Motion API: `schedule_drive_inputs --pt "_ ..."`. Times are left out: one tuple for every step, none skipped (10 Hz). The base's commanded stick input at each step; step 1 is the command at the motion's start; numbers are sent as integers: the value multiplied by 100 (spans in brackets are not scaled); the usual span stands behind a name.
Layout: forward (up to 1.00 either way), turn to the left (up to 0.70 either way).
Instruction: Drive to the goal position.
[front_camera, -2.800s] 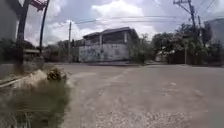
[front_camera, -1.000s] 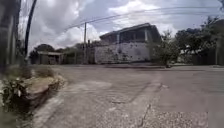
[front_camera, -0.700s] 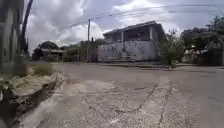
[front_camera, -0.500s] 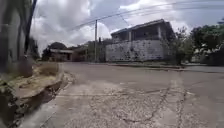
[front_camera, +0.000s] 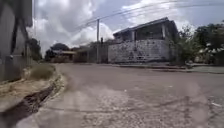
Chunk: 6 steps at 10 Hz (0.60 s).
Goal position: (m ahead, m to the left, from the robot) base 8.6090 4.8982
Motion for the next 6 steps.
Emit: schedule_drive_inputs --pt "100 0" --pt "100 0" --pt "100 0" --pt "100 2" --pt "100 10" --pt "100 35"
